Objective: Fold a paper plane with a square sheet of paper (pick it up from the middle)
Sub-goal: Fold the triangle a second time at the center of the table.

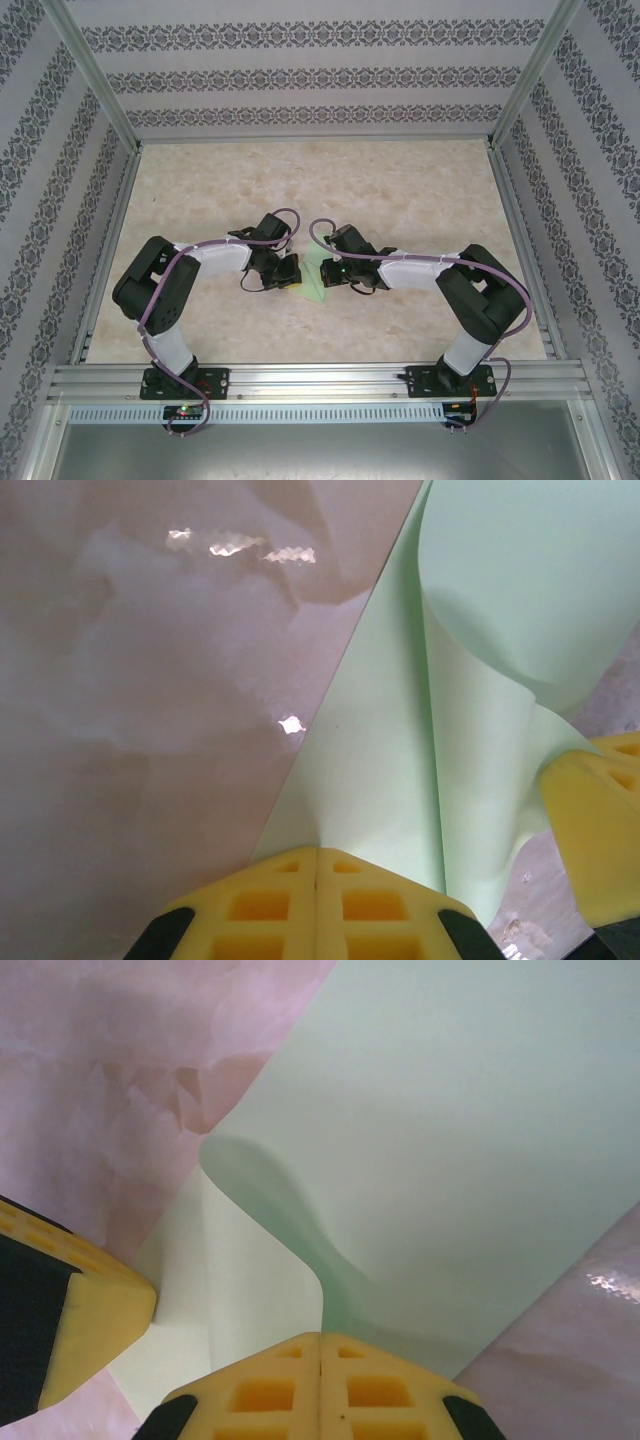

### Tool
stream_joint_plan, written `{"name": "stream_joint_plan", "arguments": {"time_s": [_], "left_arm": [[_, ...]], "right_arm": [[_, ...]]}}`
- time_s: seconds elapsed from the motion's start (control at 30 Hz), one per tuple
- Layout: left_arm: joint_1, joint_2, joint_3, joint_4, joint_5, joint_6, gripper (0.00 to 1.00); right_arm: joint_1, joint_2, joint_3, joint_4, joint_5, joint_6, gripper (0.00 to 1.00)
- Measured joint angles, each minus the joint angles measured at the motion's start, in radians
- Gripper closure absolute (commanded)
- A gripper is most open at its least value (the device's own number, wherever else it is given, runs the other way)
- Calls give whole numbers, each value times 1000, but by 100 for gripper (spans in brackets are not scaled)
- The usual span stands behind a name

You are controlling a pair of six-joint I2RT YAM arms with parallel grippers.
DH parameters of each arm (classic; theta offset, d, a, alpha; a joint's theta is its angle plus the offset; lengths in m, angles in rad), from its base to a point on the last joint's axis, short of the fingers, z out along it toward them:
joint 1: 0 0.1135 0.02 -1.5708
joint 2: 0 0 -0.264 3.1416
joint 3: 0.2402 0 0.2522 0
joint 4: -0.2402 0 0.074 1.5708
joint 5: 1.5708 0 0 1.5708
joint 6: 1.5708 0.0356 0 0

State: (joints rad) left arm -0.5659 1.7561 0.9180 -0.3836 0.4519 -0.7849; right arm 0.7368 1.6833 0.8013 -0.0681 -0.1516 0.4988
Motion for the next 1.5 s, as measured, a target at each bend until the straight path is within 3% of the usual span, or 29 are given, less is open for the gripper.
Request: {"name": "stream_joint_plan", "arguments": {"time_s": [1.5], "left_arm": [[0,4,8,-10,0,14,99]], "right_arm": [[-13,29,23,-37,17,-24,95]]}}
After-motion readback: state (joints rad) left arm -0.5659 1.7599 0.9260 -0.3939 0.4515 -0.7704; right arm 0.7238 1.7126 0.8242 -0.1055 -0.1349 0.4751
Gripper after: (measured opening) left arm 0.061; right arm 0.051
